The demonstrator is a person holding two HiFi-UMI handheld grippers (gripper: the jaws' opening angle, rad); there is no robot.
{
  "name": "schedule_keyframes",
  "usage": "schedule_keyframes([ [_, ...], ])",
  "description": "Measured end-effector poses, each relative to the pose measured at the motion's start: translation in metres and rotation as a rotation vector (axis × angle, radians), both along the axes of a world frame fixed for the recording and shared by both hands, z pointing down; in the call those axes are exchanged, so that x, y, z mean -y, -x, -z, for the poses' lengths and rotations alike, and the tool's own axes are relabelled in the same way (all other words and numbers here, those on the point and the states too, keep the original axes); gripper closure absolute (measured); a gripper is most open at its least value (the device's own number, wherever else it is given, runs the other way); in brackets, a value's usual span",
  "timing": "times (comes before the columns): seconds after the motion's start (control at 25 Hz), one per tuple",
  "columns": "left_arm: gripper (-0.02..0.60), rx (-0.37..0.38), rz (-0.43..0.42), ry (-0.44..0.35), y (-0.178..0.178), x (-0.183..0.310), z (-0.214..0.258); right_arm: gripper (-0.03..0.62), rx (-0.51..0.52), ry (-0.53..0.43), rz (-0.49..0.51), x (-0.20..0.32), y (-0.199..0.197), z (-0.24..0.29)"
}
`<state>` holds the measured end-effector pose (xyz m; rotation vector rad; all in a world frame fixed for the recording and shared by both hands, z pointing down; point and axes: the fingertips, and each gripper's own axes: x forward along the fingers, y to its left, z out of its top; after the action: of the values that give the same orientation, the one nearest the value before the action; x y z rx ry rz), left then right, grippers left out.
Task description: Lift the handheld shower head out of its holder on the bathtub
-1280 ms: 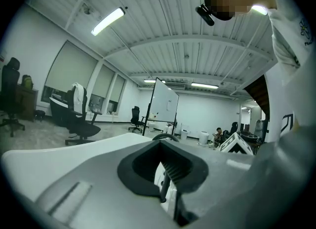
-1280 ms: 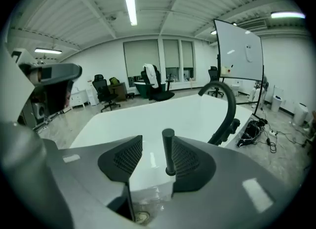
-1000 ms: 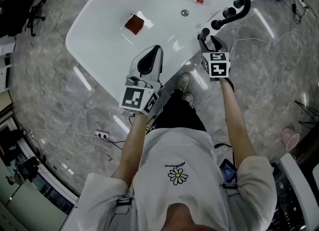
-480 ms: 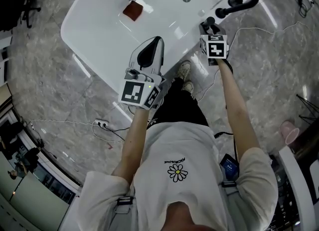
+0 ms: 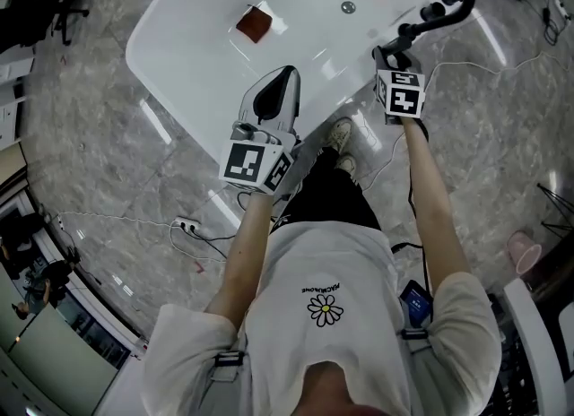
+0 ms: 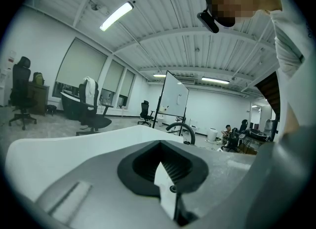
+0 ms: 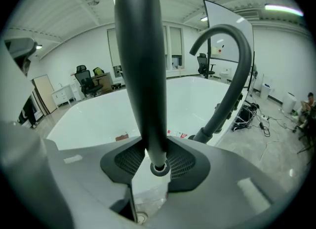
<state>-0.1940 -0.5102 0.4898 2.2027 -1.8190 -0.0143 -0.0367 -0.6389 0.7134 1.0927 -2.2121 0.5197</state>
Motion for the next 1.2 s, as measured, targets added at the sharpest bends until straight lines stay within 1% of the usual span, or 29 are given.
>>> schedule_keyframes([
  [0.12,0.581,0.007,-0.005,-0.051,-0.001,0.001,0.022,0.441,0.033,-0.06,-0.008,-0.004,-0.002,0.038],
  [0.24,0.581,0.016,-0.015,-0.097,-0.006,-0.009,0.052,0.441,0.08,-0.12,-0.006,-0.023,-0.004,0.091],
  [0.32,0.581,0.018,-0.018,-0.139,-0.009,-0.011,0.08,0.441,0.133,-0.181,-0.02,-0.028,-0.005,0.141],
  [0.44,0.58,0.039,-0.023,-0.238,-0.015,-0.004,0.125,0.441,0.223,-0.31,-0.057,-0.021,-0.008,0.232],
  [0.48,0.581,0.049,-0.023,-0.259,-0.018,-0.004,0.139,0.441,0.247,-0.345,-0.066,-0.022,-0.01,0.26],
  [0.6,0.581,0.064,-0.01,-0.3,-0.028,-0.011,0.172,0.441,0.3,-0.42,-0.083,-0.043,-0.021,0.328],
  [0.72,0.581,0.068,0.0,-0.345,-0.036,-0.017,0.204,0.442,0.357,-0.485,-0.092,-0.068,-0.032,0.383],
  [0.88,0.581,0.077,-0.001,-0.416,-0.04,-0.025,0.242,0.442,0.446,-0.561,-0.095,-0.099,-0.038,0.439],
  [0.96,0.581,0.077,-0.001,-0.436,-0.042,-0.031,0.256,0.442,0.471,-0.595,-0.086,-0.116,-0.04,0.462],
  [1.12,0.581,0.099,-0.009,-0.457,-0.056,-0.037,0.278,0.441,0.462,-0.672,-0.066,-0.136,-0.048,0.488],
  [1.2,0.581,0.118,-0.02,-0.465,-0.066,-0.04,0.281,0.442,0.458,-0.683,-0.062,-0.141,-0.052,0.489],
])
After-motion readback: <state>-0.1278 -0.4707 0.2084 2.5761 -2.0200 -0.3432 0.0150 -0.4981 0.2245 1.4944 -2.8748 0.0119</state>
